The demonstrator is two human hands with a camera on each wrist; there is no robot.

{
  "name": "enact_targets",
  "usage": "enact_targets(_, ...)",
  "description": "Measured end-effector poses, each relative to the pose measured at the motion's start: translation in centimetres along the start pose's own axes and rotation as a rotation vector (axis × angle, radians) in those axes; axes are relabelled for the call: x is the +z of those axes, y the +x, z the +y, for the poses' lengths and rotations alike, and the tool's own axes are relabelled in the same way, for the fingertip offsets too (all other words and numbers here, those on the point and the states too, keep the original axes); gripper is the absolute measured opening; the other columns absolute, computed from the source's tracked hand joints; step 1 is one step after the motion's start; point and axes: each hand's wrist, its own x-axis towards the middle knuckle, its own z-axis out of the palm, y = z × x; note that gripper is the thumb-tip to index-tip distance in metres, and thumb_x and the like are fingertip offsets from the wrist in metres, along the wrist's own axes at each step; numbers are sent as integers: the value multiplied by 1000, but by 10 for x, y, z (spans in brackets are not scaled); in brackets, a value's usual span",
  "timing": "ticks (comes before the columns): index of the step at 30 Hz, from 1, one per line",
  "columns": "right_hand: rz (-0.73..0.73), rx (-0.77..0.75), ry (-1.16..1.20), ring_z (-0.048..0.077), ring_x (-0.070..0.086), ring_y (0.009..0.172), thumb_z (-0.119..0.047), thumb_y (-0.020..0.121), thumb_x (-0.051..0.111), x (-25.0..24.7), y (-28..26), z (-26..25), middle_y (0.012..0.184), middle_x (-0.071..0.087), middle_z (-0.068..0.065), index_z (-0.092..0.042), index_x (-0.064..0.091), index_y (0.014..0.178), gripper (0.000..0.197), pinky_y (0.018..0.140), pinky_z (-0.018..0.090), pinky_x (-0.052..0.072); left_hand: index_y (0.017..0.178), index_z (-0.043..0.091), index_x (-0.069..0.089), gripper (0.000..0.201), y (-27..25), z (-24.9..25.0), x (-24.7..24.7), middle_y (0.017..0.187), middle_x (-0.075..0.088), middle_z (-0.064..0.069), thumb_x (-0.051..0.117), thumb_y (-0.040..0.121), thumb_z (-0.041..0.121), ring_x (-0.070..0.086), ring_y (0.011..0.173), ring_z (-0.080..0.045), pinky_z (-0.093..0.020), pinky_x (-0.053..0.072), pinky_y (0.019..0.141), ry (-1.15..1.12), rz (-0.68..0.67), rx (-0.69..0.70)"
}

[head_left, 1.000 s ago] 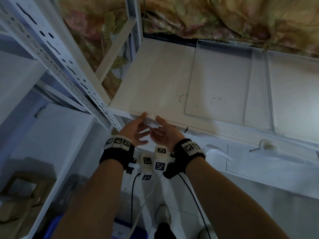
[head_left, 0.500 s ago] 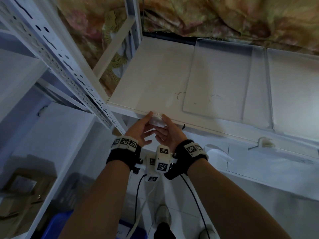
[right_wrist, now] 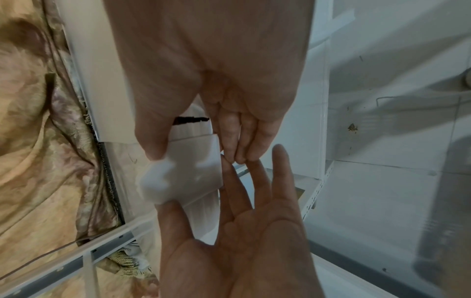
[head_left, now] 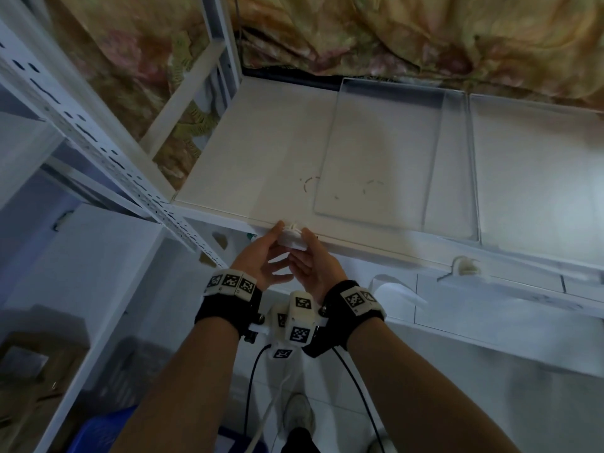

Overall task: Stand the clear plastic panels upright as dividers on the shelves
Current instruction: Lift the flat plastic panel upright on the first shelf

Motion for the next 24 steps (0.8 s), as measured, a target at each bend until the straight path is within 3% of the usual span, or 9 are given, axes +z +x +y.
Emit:
enact_targets(6,7,-44,25,20,63,113,-40,84,72,-8,3,4,117,71,11,-6,67,115,46,100,29,49,106,17,71,38,0,-3,4,92,76,1,66,84,48,67,103,-27,-51,50,96,-16,-38,10)
enact_targets(12,16,-66,33,19,65,110,-40,84,72,-16,2,3,115,72,11,-6,68,115,47,97,28,50,114,15,69,45,5,-7,9,101,74,-3,68,83,47,66,108,-30,-53,49,96,-17,-61,3)
enact_targets(16,14,-54,10,20,61,114,-42,84,72,-16,2,0,119,70,10,-8,66,117,47,100,30,48,103,17,72,36,7,-6,8,99,75,-2,67,84,47,66,106,-31,-53,50,96,-3,-64,7)
enact_targets(20,26,-53,-125,18,64,107,-50,83,70,-20,-1,-6,117,70,9,-14,67,106,43,95,31,50,114,17,68,50,5,-4,8,112,73,-3,66,81,54,65,107,-30,-51,50,97,71,-44,-3)
enact_targets(24,40,-57,-181,23,63,110,-57,87,60,-27,-9,-12,113,69,11,-7,59,115,58,101,35,48,114,16,67,54,2,2,7,112,70,-1,66,80,57,61,109,-26,-48,49,98,141,-25,-24)
